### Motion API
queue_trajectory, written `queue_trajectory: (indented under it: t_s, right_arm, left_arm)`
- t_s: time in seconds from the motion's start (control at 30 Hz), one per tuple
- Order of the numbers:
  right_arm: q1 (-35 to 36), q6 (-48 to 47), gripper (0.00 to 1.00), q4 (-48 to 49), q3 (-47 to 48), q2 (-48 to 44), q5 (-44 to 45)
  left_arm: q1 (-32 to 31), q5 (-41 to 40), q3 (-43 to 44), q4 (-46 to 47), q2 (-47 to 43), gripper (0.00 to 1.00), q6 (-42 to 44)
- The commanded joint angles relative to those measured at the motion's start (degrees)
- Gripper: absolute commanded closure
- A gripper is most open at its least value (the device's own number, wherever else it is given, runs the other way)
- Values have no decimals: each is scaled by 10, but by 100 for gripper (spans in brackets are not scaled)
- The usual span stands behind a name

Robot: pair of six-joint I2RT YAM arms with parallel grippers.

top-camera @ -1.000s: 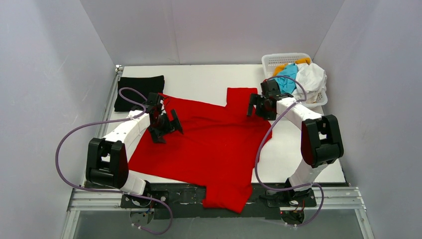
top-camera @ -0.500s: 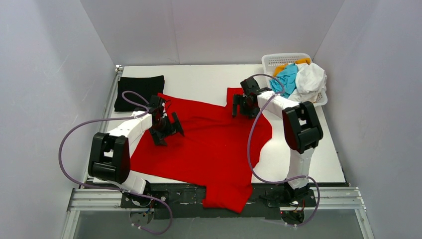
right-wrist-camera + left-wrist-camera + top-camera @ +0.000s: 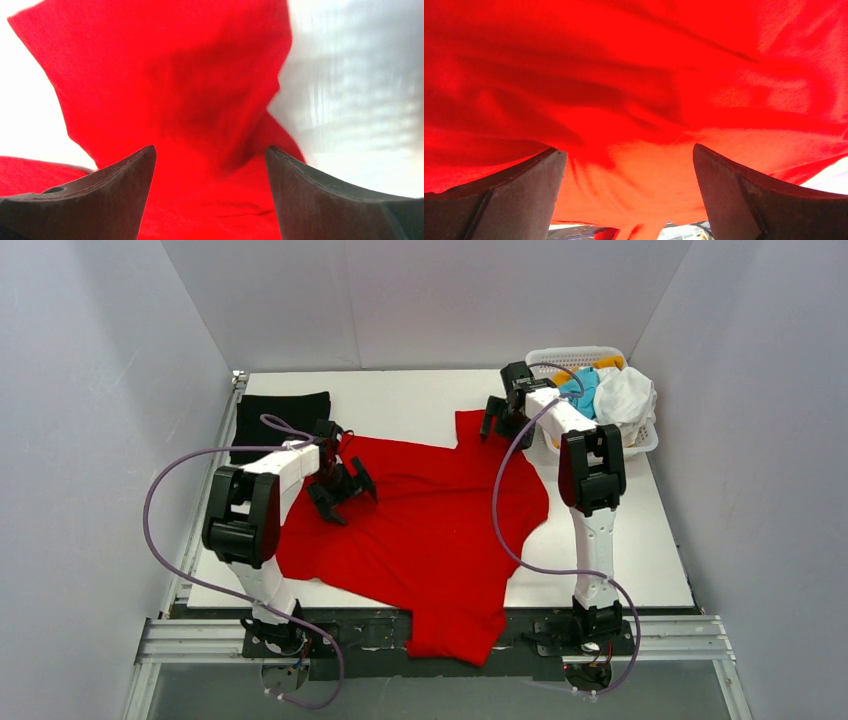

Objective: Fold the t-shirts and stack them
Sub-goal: Flatten out the tshirt

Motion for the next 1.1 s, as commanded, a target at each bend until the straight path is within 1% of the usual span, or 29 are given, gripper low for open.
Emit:
queue_trajectory:
  t_s: [0.0, 0.1, 0.2, 0.27, 0.33, 0.43, 0.53, 0.6, 0.67, 0.77, 0.87, 0.93, 1.07]
  right_arm:
    - [-17, -8, 12, -56, 136, 82, -18]
    - [-25, -19, 14, -74, 215, 129, -68]
    - [-27, -22, 15, -57, 256, 159, -65]
    - [-32, -21, 23, -37, 287, 181, -81]
    - [-34, -15, 23, -10, 308, 198, -96]
    - [-43, 20, 26, 0, 364, 223, -120]
    - [-50, 39, 26, 66, 339, 204, -111]
    - [-52, 32, 26, 84, 349, 197, -109]
    - [-51, 7, 26, 86, 372, 193, -108]
    - [-51, -25, 23, 103, 365, 155, -109]
    - [-49, -57, 16, 68, 342, 95, -127]
    - [-36, -89, 13, 42, 283, 33, -109]
    - [12, -147, 12, 39, 100, -110, -42]
  left_arm:
    - [2, -29, 71, -16, 90, 2, -3]
    - [8, -22, 111, -25, 120, 2, -17]
    - [13, -28, 139, -26, 137, 2, -19]
    - [15, -25, 172, -46, 158, 2, -16]
    - [16, -23, 198, -58, 167, 2, -8]
    - [16, -22, 228, -65, 177, 2, 13]
    - [17, -27, 267, -104, 184, 2, 32]
    - [18, -20, 273, -117, 174, 2, 42]
    - [17, -18, 257, -110, 150, 2, 52]
    - [17, -16, 231, -117, 101, 2, 68]
    - [17, -13, 182, -124, 35, 2, 81]
    - [17, -17, 128, -121, -20, 2, 82]
    - [17, -31, 0, -99, -144, 2, 73]
